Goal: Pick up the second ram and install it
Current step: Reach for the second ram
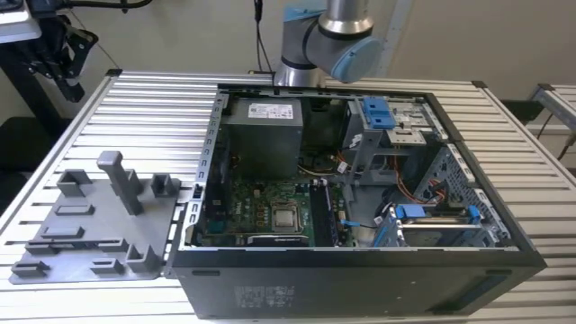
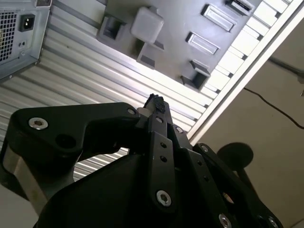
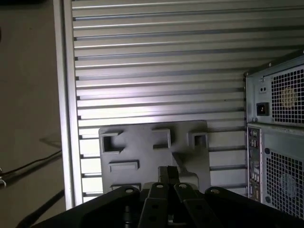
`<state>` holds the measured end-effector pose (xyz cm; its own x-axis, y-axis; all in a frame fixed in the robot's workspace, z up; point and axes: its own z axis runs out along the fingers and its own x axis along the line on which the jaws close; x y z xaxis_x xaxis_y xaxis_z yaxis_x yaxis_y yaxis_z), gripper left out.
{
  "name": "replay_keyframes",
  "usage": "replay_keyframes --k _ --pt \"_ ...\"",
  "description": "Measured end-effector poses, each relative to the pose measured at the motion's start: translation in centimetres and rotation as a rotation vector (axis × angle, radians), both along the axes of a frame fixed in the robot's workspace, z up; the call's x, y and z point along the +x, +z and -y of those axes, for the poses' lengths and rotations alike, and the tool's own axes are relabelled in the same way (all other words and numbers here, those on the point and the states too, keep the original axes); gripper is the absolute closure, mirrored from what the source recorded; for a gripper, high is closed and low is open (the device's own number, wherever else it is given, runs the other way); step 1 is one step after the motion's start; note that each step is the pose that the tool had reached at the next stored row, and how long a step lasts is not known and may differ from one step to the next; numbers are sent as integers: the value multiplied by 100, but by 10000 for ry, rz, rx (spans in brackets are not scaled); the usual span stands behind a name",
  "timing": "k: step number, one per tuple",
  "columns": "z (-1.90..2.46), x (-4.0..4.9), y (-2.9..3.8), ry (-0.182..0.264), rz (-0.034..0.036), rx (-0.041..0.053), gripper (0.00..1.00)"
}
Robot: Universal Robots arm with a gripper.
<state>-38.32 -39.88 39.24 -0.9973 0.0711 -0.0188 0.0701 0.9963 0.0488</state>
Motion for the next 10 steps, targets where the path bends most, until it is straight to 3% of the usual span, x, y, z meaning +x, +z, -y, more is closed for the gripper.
replay_keyframes --k 10 --pt "0 -153 -1 -1 -2 -1 89"
